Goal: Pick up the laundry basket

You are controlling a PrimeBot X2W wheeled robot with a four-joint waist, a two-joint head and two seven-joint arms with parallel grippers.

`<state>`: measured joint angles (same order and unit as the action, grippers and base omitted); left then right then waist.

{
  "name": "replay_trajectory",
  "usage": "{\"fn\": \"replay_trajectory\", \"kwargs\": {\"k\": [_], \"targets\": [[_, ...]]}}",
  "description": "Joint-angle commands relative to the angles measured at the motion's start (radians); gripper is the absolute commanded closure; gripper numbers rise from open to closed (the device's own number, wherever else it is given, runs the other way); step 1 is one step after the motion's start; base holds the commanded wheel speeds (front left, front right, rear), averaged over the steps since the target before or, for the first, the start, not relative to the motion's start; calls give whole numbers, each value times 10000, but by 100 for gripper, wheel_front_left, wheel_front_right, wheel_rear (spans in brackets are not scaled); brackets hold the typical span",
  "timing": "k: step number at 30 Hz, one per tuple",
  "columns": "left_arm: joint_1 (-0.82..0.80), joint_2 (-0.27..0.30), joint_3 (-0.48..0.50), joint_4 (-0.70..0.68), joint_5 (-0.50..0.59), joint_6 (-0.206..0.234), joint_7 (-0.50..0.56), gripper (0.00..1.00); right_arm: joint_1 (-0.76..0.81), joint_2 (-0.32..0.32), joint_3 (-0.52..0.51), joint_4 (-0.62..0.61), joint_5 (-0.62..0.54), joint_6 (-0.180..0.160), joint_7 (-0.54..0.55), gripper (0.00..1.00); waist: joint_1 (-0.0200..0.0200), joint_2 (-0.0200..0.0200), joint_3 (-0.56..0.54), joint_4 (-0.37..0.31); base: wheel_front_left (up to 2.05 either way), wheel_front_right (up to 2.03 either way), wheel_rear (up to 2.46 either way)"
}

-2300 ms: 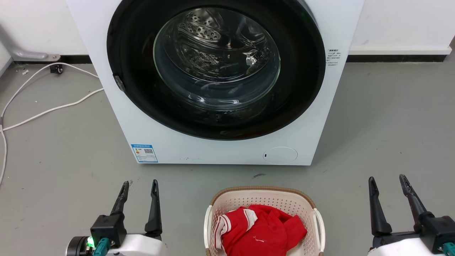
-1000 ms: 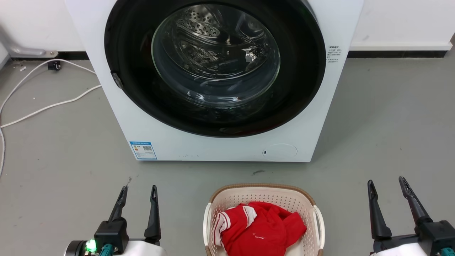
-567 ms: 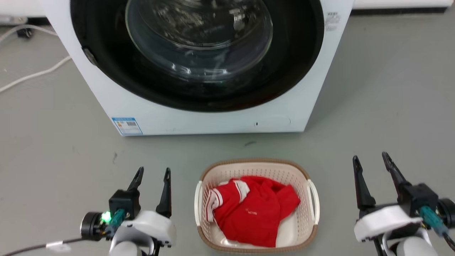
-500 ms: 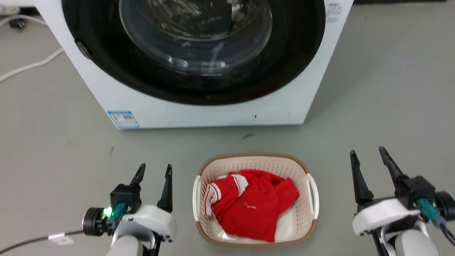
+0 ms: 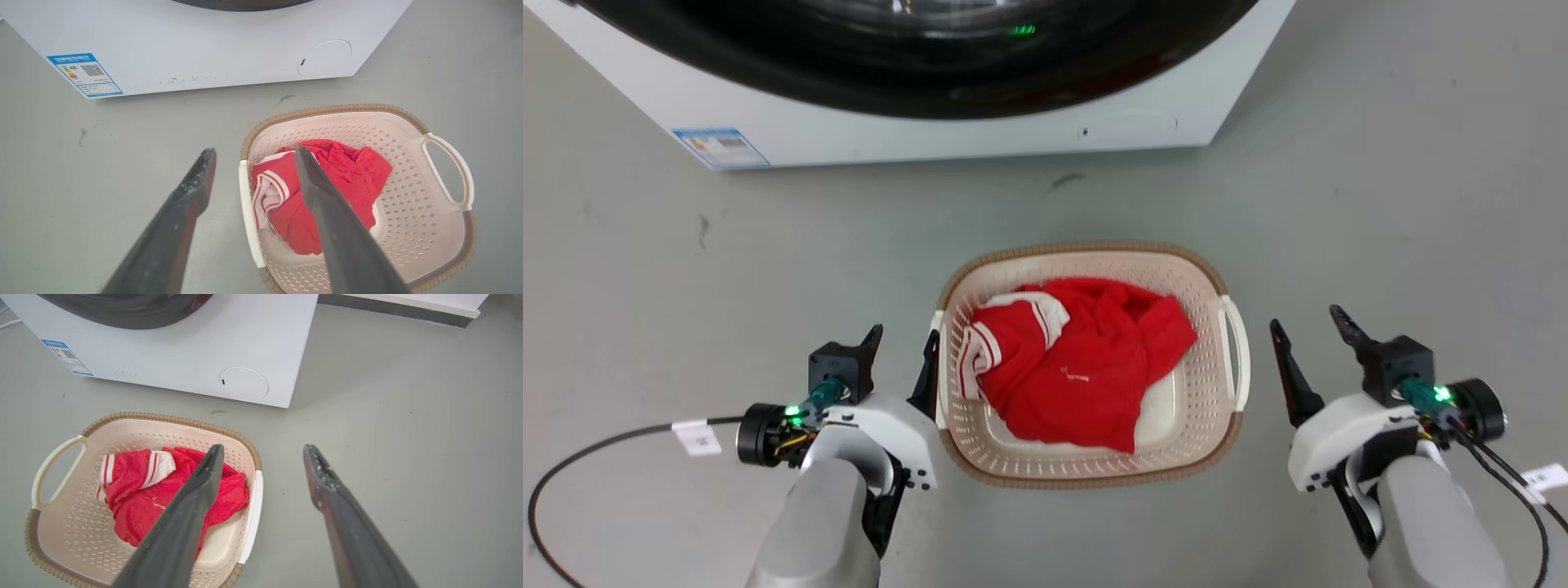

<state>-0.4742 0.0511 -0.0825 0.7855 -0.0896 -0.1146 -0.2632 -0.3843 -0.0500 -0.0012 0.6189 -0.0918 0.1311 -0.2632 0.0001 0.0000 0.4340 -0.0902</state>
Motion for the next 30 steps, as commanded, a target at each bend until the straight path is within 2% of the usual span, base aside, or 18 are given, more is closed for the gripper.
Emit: {"fn": "replay_trajectory", "kwargs": {"k": [1,13,22,30], "targets": [[-262,51,-31,201,50,-23,-25,0,-348,-6,96,211,-25,-7,-25,0,-1,0,585,-89,0,0,0],[-2285,250,-307,2499,117,-80,-25,0,-2602,-12,624,3167,92,-7,-25,0,-1,0,2367,-175,0,0,0],[-3108,304,-454,3197,131,-78,-26,0,-3701,-12,910,4921,292,-7,-23,0,-1,0,3308,-169,0,0,0],[-3427,259,-679,3310,228,-73,-26,0,-4380,-11,1101,5781,590,-7,-23,0,-1,0,3917,-115,0,0,0]]}}
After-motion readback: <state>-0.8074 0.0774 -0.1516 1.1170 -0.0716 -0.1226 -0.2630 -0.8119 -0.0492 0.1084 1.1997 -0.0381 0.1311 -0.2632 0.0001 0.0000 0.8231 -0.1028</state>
